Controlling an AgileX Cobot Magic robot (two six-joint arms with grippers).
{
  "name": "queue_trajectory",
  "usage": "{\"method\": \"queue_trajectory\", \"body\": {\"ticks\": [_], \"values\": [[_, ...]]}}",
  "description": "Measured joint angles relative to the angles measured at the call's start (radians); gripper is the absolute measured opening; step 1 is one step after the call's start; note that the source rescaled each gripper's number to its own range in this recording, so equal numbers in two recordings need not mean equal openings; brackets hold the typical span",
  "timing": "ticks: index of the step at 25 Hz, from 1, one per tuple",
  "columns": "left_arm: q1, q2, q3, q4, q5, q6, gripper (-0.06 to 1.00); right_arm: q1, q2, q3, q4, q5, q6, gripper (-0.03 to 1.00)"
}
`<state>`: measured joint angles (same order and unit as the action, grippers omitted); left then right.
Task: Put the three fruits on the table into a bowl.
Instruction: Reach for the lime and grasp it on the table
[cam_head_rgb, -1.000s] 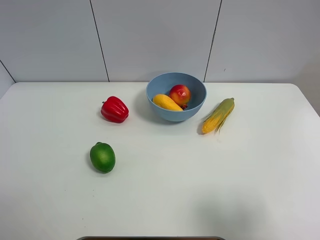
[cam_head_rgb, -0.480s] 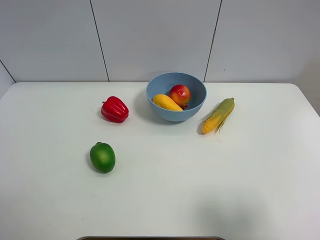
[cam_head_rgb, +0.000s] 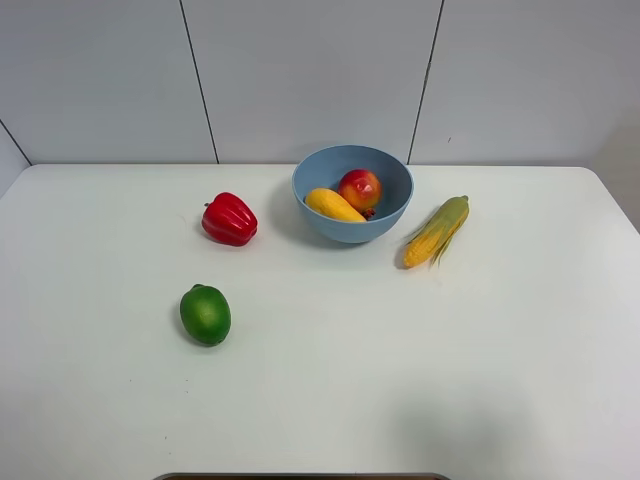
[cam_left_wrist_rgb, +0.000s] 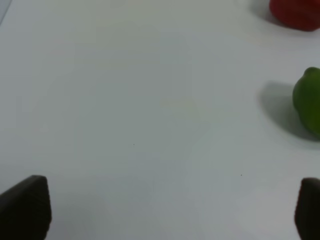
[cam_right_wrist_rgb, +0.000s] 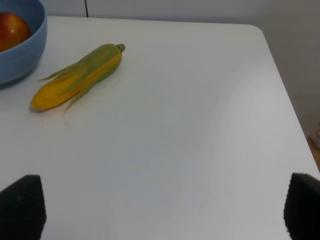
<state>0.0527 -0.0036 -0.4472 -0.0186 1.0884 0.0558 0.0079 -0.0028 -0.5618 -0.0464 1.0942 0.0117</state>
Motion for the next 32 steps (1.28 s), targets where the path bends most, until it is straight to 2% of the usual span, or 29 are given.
{"method": "queue_trajectory", "body": {"ticks": [8,14,24,27,32], "values": [[0.000,0.000,0.000,0.000,0.000,0.000,1.00,0.000,0.000,0.000,0.000,0.000,0.000,0.89],[0.000,0.000,0.000,0.028,-0.001,0.000,1.00,0.000,0.000,0.000,0.000,0.001,0.000,0.89],[0.000,0.005,-0.001,0.019,-0.008,0.000,1.00,0.000,0.000,0.000,0.000,0.001,0.000,0.89],[0.000,0.064,-0.008,0.004,-0.017,0.000,1.00,0.000,0.000,0.000,0.000,0.001,0.000,0.89],[0.000,0.272,-0.077,-0.018,-0.062,0.013,1.00,0.000,0.000,0.000,0.000,0.001,0.000,0.89]]}}
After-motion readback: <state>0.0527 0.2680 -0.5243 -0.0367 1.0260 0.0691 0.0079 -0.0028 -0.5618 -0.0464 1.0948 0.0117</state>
